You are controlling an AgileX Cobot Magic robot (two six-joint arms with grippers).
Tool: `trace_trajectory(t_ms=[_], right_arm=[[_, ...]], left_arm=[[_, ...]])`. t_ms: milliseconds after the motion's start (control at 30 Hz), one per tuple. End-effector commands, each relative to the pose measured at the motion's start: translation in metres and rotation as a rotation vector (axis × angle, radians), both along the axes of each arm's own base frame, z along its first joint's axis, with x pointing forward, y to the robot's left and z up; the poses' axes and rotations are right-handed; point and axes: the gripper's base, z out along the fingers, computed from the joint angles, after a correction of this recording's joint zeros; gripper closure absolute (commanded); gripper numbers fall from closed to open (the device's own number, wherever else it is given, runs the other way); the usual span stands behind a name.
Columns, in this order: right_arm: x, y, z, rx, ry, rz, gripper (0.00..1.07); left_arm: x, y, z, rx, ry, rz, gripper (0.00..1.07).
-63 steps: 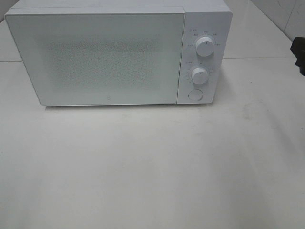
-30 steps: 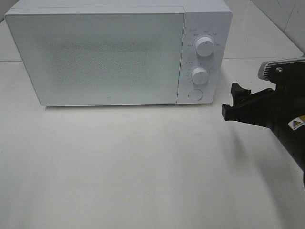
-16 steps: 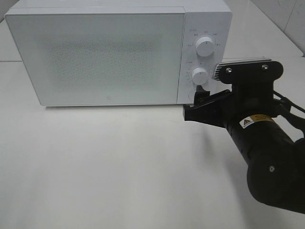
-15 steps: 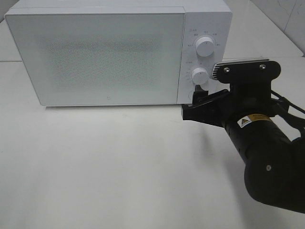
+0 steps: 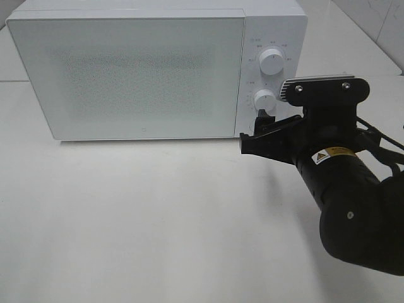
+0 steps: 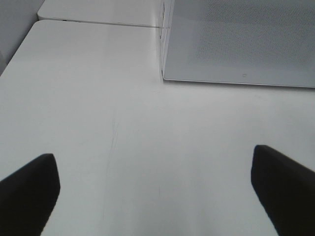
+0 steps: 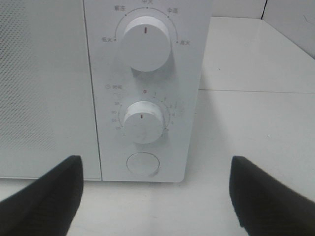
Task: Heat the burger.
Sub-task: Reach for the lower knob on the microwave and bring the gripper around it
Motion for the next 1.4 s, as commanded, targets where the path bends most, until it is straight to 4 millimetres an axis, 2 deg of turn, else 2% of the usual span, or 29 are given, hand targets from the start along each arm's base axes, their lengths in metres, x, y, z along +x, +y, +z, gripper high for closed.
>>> trace_trajectory(t_ms=[33, 100, 333, 500, 700, 767, 1400], right_arm=[[0.006, -0.006, 0.009, 0.012, -0.091, -0.041, 0.32], [0.014, -0.011, 0.01, 0.028, -0.104, -0.048, 0.32], [0.022, -0.009, 0.012, 0.025, -0.119, -0.028, 0.32], [0.04, 0.0, -0.002, -0.008, -0.12, -0.014, 0.32], [0.048, 0.007, -0.008, -0.012, -0.119, -0.014, 0.32], [0.058, 0.014, -0.014, -0.011, -0.119, -0.019, 0.32], [0.103, 0.016, -0.03, 0.03, -0.104, -0.027, 0.32]], left_arm=[[-0.004, 0.0, 0.001, -0.006, -0.038, 0.002, 0.06], [-0.004, 0.0, 0.001, -0.006, -0.038, 0.002, 0.06], [-0.004, 0.0, 0.001, -0.006, -0.038, 0.002, 0.06], [-0.004, 0.0, 0.001, -0.006, -0.038, 0.002, 0.06], [-0.004, 0.0, 0.001, -0.006, -0.038, 0.002, 0.06], [-0.004, 0.0, 0.001, -0.006, -0.038, 0.002, 0.06], [-0.004, 0.0, 0.001, -0.006, -0.038, 0.003, 0.06]])
